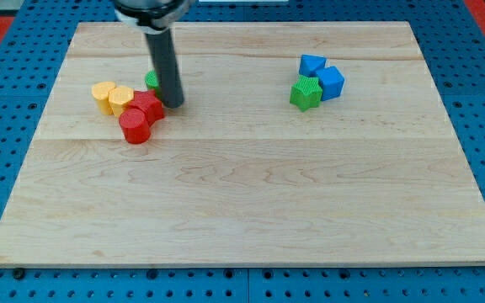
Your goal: Move the blue cube and the green star left a bit
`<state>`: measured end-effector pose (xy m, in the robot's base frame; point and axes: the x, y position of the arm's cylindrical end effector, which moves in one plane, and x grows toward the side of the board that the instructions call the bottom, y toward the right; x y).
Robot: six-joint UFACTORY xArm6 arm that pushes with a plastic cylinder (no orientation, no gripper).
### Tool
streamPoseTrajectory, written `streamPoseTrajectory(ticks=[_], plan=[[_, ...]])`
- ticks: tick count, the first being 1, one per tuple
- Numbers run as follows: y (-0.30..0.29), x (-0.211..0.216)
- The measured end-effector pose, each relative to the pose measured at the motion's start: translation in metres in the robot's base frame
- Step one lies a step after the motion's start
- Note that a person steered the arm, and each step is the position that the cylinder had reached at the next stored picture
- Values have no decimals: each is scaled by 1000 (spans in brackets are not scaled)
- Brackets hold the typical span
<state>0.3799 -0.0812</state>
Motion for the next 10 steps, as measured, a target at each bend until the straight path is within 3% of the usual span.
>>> streamPoseTrajectory(ticks=[2, 3, 4, 6, 8, 10], plan=[[173, 61], [291, 52], [333, 28], [269, -36], [159, -36], [100, -27]])
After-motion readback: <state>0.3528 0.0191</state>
